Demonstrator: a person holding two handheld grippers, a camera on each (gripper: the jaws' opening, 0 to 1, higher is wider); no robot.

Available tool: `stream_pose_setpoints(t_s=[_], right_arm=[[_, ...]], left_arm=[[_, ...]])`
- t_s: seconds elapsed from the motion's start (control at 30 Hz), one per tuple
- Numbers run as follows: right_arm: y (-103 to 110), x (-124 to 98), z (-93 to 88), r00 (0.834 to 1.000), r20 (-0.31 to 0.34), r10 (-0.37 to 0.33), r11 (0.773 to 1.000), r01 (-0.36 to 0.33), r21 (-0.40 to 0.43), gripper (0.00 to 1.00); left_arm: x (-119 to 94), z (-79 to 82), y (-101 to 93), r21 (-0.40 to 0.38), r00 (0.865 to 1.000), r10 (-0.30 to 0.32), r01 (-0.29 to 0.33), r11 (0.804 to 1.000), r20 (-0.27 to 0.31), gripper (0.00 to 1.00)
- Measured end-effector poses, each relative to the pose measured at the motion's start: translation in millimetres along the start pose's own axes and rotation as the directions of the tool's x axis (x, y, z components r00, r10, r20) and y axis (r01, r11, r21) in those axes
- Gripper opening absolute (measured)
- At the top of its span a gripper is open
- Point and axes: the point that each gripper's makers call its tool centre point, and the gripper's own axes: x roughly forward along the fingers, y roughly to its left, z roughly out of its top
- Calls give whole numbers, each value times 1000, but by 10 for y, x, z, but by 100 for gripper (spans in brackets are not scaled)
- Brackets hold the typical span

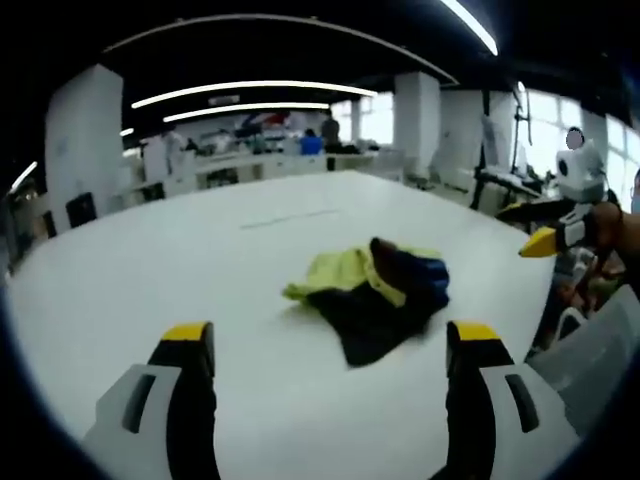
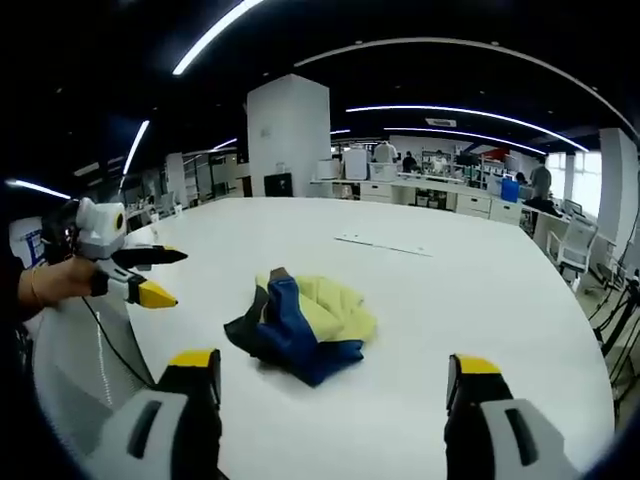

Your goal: Fold the garment on the visible template until the final outline fits inside the template.

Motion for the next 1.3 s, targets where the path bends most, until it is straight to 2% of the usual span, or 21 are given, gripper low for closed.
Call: stream_pose_setpoints(t_s=[0.17,0.5,0.9,1.3], right_arm=[[-9,2,5,1000,1,-5,1000,5,11,94],[-16,18,-22,1000,-14,-4,1000,4,3,94],[-10,71,-38,1000,-9,8,1000,-8,19,93],[-29,74,-41,1000,-3,8,1000,-8,24,93]], left_arm=[[5,23,1,24,1000,3,-3,1000,-3,92],[-33,68,97,-23,999,31,-31,999,19,91],[8,8,83,-15,1000,21,-21,1000,-6,90],[12,-2,73,-20,1000,20,-20,1000,-9,90]])
